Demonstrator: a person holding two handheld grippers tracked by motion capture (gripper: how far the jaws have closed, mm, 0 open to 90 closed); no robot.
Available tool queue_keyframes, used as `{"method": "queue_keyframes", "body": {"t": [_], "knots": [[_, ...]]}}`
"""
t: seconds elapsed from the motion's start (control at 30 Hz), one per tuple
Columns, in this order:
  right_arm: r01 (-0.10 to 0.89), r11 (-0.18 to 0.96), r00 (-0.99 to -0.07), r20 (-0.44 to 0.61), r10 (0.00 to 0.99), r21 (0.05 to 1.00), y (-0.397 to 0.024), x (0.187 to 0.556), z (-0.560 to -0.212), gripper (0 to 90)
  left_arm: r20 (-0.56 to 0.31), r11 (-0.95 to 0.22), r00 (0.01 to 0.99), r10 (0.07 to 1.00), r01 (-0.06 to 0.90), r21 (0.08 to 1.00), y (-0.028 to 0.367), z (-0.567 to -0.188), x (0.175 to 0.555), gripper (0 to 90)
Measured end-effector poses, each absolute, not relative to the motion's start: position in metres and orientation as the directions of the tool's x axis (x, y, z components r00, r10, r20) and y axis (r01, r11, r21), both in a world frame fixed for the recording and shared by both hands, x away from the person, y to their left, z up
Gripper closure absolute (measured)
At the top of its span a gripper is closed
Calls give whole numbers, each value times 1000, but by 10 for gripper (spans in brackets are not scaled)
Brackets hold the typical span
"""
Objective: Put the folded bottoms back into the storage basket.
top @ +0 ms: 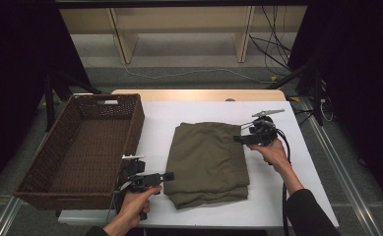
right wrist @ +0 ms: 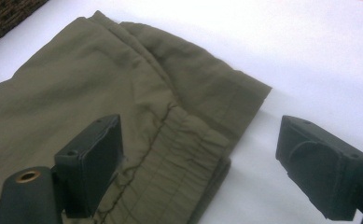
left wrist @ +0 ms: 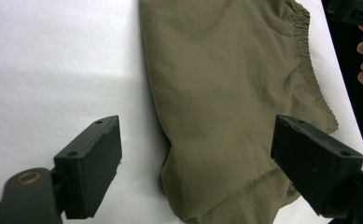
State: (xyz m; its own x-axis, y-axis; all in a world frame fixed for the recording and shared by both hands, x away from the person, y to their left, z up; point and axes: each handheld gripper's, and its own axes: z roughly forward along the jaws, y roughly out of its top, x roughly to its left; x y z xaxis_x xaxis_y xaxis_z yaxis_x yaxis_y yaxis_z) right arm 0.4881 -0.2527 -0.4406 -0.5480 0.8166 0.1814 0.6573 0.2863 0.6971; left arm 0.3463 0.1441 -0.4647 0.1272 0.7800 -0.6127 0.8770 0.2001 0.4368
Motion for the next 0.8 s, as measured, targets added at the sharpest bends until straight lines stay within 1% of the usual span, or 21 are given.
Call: {"method": "queue_keyframes", "body": {"t": [0.1, 0.13, 0.23, 0.27, 0.57, 0.67, 0.77, 0.8], "knots": [[659, 280, -546, 189, 816, 698, -254, 492, -440, 156, -618, 207, 119, 777, 879, 429, 144, -466, 346, 171], [662, 285, -548, 188, 815, 694, -252, 494, -440, 152, -622, 209, 119, 774, 879, 428, 143, -467, 346, 193], [667, 292, -551, 190, 813, 685, -250, 495, -440, 152, -623, 206, 119, 773, 881, 425, 143, -468, 346, 215], [676, 303, -555, 193, 809, 672, -248, 498, -442, 139, -627, 204, 115, 770, 887, 414, 143, -471, 347, 225], [698, 335, -563, 197, 803, 633, -243, 510, -448, 154, -646, 203, 103, 756, 902, 381, 142, -477, 349, 289], [718, 333, -551, 206, 809, 612, -241, 518, -450, 158, -635, 186, 116, 764, 903, 388, 139, -480, 348, 333], [719, 350, -552, 187, 813, 601, -239, 523, -451, 159, -632, 172, 124, 765, 906, 386, 136, -482, 348, 352], [723, 357, -552, 182, 814, 592, -237, 525, -452, 159, -628, 161, 132, 767, 908, 387, 135, -483, 348, 372]]}}
